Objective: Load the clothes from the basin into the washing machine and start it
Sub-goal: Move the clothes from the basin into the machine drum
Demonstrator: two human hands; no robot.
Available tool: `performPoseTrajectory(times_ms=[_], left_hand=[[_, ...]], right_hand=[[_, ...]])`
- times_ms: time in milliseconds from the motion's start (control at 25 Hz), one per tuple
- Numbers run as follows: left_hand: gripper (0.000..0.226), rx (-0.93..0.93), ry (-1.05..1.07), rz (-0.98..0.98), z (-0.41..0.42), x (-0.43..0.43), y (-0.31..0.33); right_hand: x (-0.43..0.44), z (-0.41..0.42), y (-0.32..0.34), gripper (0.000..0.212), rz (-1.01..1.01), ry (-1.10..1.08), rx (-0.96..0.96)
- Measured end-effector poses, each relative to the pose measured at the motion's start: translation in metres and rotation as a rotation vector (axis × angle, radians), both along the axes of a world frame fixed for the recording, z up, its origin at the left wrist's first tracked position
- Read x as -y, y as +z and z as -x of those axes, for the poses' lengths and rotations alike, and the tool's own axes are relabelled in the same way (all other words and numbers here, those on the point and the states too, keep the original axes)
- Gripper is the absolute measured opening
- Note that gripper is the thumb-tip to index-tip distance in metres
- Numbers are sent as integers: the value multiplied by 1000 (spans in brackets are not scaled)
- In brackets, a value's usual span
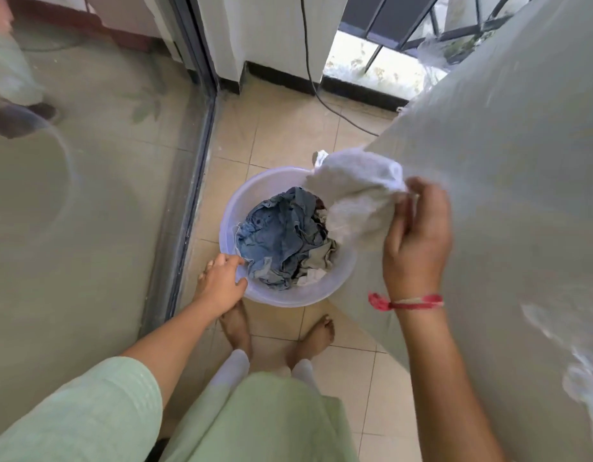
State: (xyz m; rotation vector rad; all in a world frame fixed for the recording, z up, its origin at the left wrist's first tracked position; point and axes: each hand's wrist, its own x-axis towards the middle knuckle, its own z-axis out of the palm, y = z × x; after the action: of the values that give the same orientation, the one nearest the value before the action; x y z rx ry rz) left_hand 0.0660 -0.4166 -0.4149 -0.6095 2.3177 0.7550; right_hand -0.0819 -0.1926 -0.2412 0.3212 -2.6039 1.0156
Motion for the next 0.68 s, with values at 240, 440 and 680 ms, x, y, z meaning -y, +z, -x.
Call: performPoseTrajectory(times_ms=[240, 440, 680], left_hand=[[43, 16, -48, 48, -6, -5, -12], [42, 31, -116, 35, -20, -11, -27], [37, -90, -102, -61, -17, -20, -49]], right_hand=[[0, -77, -120, 53, -472, 79, 412], [-4, -101, -167, 30, -890, 426, 972], [18, -57, -221, 76, -556, 131, 835]])
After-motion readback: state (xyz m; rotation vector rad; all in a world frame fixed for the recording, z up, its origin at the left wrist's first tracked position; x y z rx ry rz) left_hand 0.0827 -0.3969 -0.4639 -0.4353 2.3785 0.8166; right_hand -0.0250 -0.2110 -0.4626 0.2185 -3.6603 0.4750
